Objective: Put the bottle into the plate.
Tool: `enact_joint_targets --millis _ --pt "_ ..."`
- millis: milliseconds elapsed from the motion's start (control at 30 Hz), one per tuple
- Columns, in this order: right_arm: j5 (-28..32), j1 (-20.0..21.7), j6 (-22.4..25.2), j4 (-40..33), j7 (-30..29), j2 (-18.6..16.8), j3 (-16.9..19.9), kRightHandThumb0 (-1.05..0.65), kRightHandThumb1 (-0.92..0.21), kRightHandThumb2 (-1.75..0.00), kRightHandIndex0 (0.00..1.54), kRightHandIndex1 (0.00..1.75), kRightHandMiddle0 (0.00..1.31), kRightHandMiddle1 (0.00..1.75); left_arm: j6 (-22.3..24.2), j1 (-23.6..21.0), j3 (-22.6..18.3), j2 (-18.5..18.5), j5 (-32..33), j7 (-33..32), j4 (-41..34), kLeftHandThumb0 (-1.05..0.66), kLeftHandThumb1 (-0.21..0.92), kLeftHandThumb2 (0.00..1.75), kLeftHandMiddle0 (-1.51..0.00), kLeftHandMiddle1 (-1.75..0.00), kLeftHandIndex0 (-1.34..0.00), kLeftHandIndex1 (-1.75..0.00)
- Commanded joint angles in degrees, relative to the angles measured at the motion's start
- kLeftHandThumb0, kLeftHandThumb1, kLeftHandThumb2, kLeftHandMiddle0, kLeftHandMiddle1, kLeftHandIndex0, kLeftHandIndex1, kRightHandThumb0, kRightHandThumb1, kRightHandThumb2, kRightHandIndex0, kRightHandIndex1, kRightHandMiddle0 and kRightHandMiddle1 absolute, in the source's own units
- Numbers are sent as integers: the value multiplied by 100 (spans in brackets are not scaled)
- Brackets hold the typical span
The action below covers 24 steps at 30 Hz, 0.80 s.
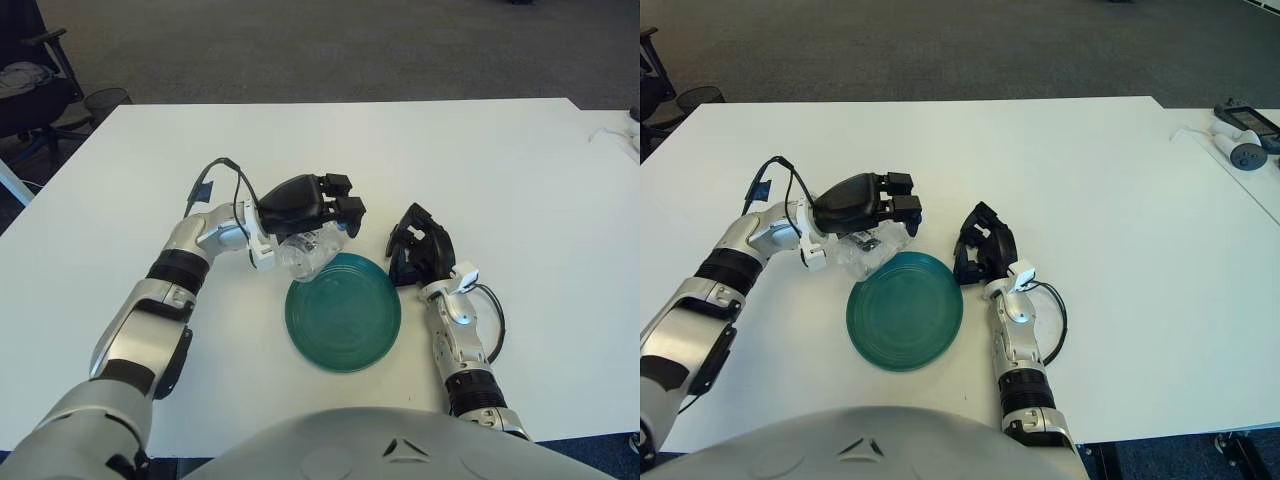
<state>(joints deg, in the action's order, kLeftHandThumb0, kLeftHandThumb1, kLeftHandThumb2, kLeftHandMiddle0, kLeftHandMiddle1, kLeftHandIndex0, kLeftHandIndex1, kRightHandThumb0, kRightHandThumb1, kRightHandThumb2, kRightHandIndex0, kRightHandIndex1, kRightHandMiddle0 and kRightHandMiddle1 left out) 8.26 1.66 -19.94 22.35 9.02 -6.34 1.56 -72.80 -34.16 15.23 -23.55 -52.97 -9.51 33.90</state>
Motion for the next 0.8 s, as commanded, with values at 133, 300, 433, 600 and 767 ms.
enact_joint_targets --millis 133,300,433,600,767 --pt "34 -654 777 994 -65 11 84 0 0 -167 87 170 61 175 -34 -46 385 -387 -1007 -990 -372 -50 26 139 -122 -175 -66 -175" --pt "64 -655 711 1010 4 11 89 0 -2 -164 86 168 60 175 136 -141 712 -544 -1557 -1539 -536 -49 27 137 -123 -175 -65 -175" --pt "74 -683 762 931 -40 -17 104 0 -2 -165 85 170 60 175 291 -220 1009 -670 -1937 -1916 -662 -50 24 141 -125 -175 -67 -175" --pt "55 -712 838 883 -95 -29 108 0 -3 -164 85 170 59 175 489 -73 1184 -683 -1966 -2259 -810 -53 19 147 -127 -175 -72 -175" --pt "5 -730 825 895 -139 -17 103 0 -3 -163 86 168 59 175 560 164 1235 -766 -1792 -2282 -1209 -55 15 153 -129 -175 -75 -175"
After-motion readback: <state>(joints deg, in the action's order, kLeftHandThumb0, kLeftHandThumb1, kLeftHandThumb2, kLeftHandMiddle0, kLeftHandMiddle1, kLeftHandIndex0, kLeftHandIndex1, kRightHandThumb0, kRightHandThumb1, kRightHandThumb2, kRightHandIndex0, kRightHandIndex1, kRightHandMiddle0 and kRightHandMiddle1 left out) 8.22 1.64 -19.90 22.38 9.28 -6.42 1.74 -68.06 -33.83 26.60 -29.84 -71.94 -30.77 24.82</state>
